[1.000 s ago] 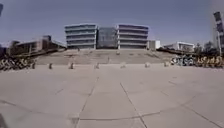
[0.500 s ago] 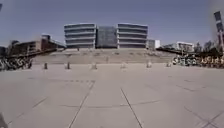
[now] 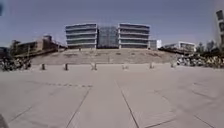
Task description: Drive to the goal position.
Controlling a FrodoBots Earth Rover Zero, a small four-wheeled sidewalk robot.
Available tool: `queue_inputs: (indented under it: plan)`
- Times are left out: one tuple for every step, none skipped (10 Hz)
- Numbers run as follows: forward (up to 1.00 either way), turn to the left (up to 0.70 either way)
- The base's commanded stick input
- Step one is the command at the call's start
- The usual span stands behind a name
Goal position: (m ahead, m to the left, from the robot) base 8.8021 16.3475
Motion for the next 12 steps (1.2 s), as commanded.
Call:
queue_inputs:
  plan:
    - [1.0, 0.0]
    - [1.0, 0.0]
    - [1.0, 0.0]
    - [1.0, 0.0]
    - [1.0, 0.0]
    - [1.0, 0.0]
    - [1.0, 0.0]
    - [1.0, 0.0]
    - [1.0, 0.0]
    - [1.0, 0.0]
    - [1.0, 0.0]
    - [1.0, 0.0]
